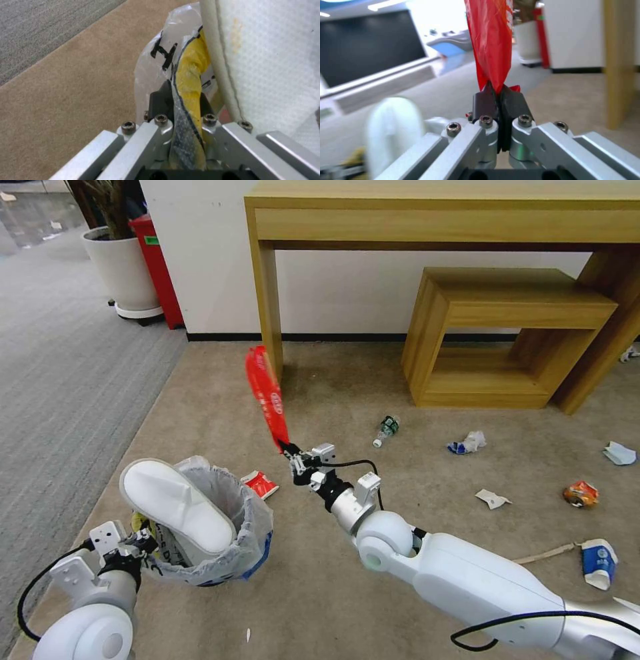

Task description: Pick up the trash bin and place the garbage on the floor into it.

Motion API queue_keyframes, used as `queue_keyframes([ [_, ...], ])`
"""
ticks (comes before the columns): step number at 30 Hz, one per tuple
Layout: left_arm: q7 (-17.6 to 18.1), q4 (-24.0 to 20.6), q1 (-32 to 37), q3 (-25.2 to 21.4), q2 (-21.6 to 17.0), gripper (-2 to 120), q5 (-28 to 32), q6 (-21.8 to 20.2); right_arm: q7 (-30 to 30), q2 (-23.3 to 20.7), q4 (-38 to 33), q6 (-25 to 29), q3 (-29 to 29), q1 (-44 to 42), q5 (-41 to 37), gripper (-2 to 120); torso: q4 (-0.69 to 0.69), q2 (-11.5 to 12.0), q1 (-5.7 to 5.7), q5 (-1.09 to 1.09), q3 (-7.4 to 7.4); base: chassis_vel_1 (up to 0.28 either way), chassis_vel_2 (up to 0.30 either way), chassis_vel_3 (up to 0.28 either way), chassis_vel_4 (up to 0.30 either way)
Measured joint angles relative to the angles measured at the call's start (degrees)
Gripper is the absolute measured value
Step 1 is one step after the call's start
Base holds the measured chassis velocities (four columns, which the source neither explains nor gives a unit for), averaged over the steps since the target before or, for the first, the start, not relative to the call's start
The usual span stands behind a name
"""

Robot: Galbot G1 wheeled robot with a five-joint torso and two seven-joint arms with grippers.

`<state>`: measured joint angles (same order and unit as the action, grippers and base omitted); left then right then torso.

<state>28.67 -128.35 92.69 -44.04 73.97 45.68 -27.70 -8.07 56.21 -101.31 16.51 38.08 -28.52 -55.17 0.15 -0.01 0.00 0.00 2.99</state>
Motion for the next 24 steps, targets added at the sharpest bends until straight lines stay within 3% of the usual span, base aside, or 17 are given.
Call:
queue_keyframes([
  [8,0.2,-0.9,0.0,-0.2,0.2,3,0.0,-0.1,4.8,0.3,-2.1,2.6,5.5,3.3,-3.0,0,0.00,0.0,0.00,0.00,0.00,0.000,0.000,0.000,0.000],
  [13,0.2,-1.4,0.1,-0.3,0.4,3,0.1,-0.2,4.9,0.4,-3.3,2.3,9.4,6.3,-4.6,0,0.00,0.0,0.00,0.00,0.00,0.000,0.000,0.000,0.000],
  [24,0.3,-2.5,0.2,-0.5,0.9,3,0.2,-0.2,-4.4,1.6,-7.2,-3.7,18.6,17.3,-10.6,0,0.00,0.0,0.00,0.00,0.00,0.000,0.000,0.000,0.000],
])
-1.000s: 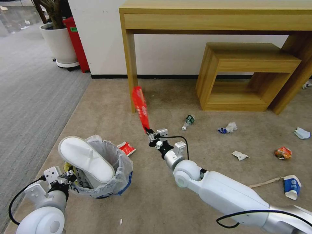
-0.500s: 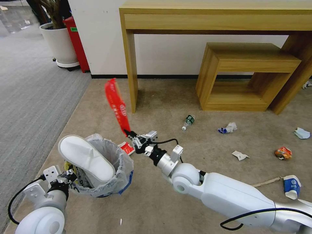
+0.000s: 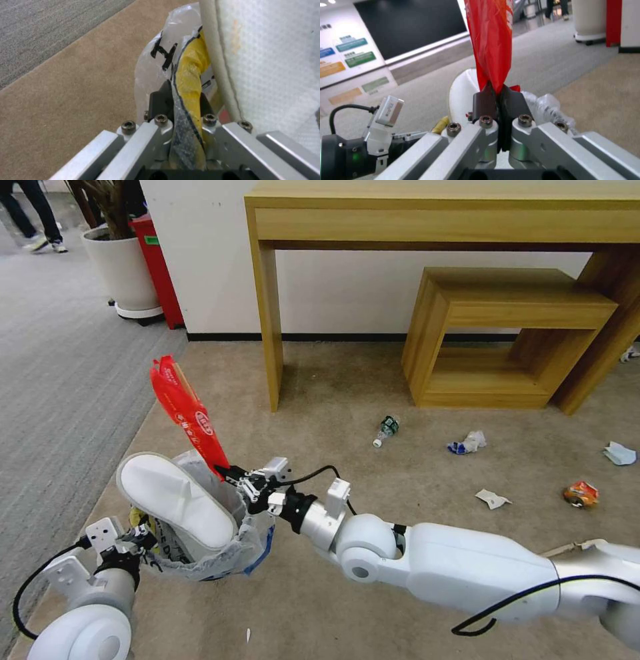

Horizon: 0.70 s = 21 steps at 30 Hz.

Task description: Pick up the trash bin and place the garbage on the floor into it.

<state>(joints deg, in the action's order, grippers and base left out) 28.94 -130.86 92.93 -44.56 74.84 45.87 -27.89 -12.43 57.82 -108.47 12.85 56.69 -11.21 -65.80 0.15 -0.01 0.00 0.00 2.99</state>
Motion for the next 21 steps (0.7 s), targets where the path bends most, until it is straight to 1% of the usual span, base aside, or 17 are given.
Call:
queue_keyframes([
  [3,0.0,-0.3,0.0,-0.2,0.2,3,0.1,0.0,-2.5,0.8,-0.7,-1.7,1.9,1.9,-1.3,0,0.00,0.0,0.00,0.00,0.00,0.000,0.000,0.000,0.000],
  [10,0.0,-1.1,0.0,-0.4,0.5,3,0.3,0.0,-6.1,2.8,-0.2,-3.9,4.7,3.1,-2.2,0,0.00,0.0,0.00,0.00,0.00,0.000,0.000,0.000,0.000],
  [12,0.0,-1.7,0.2,-0.4,0.6,3,0.4,0.0,-8.5,5.0,0.6,-5.0,5.9,3.5,-3.5,0,0.01,0.0,0.00,0.00,0.00,0.000,0.000,0.000,0.000],
  [13,0.0,-1.7,0.2,-0.4,0.6,3,0.4,0.0,-8.5,5.0,0.6,-5.0,5.9,3.5,-3.5,0,0.01,0.0,0.00,0.00,0.00,0.000,0.000,0.000,0.000],
  [16,0.0,-2.1,0.3,-0.4,0.8,3,0.4,0.0,-9.9,8.2,1.6,-5.8,7.2,4.0,-4.1,0,-0.01,0.0,0.00,0.00,0.00,0.000,0.000,0.000,0.000],
  [17,0.0,-2.1,0.3,-0.4,0.8,3,0.4,0.0,-9.9,8.2,1.6,-5.8,7.2,4.0,-4.1,0,-0.01,0.0,0.00,0.00,0.00,0.000,0.000,0.000,0.000],
  [19,0.0,-2.3,0.4,-0.3,0.9,3,0.4,0.1,-10.9,10.0,2.3,-6.3,8.0,4.5,-4.7,0,-0.01,0.0,0.00,-0.01,0.00,0.000,0.000,0.000,0.000],
  [21,0.0,-2.4,0.5,-0.3,0.9,3,0.5,0.1,-11.6,10.5,2.3,-6.8,8.1,4.6,-5.2,0,-0.01,0.0,0.00,0.00,0.00,0.000,0.000,0.000,0.000],
])
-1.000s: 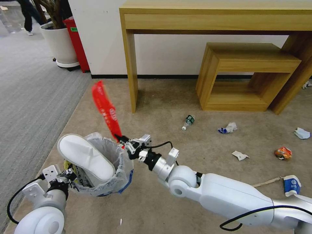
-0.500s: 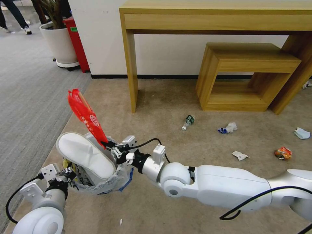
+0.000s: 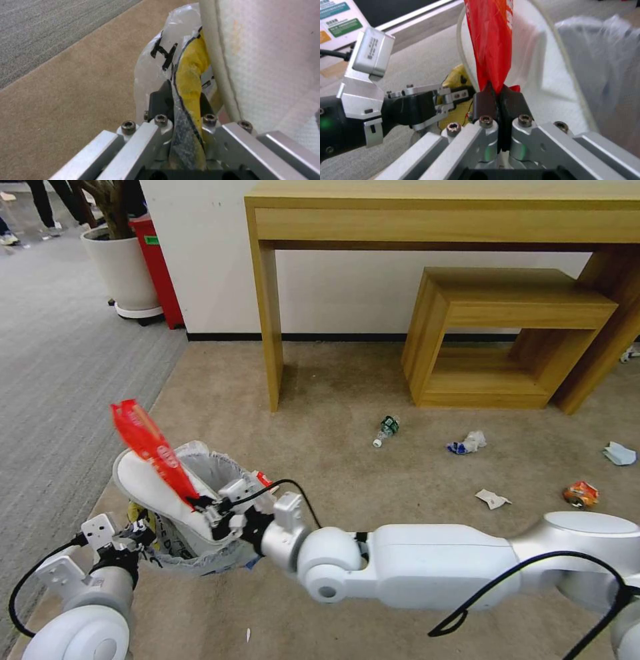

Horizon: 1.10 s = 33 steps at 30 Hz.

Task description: Pick up the trash bin and place the garbage on the floor into it.

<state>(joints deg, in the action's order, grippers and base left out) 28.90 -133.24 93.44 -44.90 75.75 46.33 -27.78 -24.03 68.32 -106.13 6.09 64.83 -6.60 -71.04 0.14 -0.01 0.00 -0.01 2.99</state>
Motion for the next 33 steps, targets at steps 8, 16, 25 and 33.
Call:
queue_keyframes([
  [8,0.0,-0.3,0.3,-0.1,-0.4,3,0.3,0.1,-1.8,-1.3,-0.1,-1.1,0.0,0.0,0.0,0,0.02,0.0,0.00,0.01,0.00,0.000,0.000,0.000,0.000],
  [16,0.0,-1.3,0.9,0.2,0.1,3,0.1,0.0,-4.2,-1.2,0.2,-3.4,-0.2,-0.7,-0.6,0,0.02,0.0,0.00,0.01,0.00,0.000,0.000,0.000,0.000],
  [25,-0.1,-1.8,1.2,0.0,0.0,3,0.2,0.0,-7.1,0.2,0.4,-5.5,-0.1,-0.4,-1.5,0,0.01,0.0,0.00,0.01,0.00,0.000,0.000,0.000,0.000],
  [33,-0.1,-1.6,1.0,0.0,0.0,3,0.2,0.1,-8.3,-0.9,-0.4,-6.1,-0.4,-0.1,-1.8,21,0.02,0.0,0.00,0.01,0.00,0.000,0.000,0.000,0.000],
])
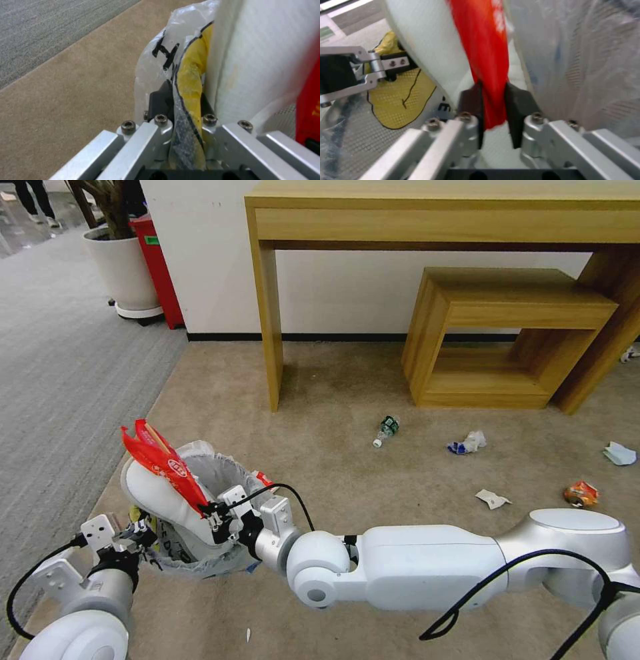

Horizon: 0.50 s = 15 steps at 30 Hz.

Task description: Pick up the trash bin and place the garbage on the floor into it.

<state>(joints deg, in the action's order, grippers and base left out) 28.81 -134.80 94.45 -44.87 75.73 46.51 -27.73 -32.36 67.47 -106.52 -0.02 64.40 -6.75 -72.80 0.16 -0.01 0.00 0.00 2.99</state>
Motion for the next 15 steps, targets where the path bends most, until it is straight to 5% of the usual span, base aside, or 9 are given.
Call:
queue_keyframes([
  [15,0.0,0.3,0.3,0.0,0.2,3,-0.2,0.0,-0.5,-0.2,-0.8,0.1,-2.6,0.0,0.8,77,-0.01,0.0,0.00,0.00,0.00,0.000,0.000,0.000,0.000],
])
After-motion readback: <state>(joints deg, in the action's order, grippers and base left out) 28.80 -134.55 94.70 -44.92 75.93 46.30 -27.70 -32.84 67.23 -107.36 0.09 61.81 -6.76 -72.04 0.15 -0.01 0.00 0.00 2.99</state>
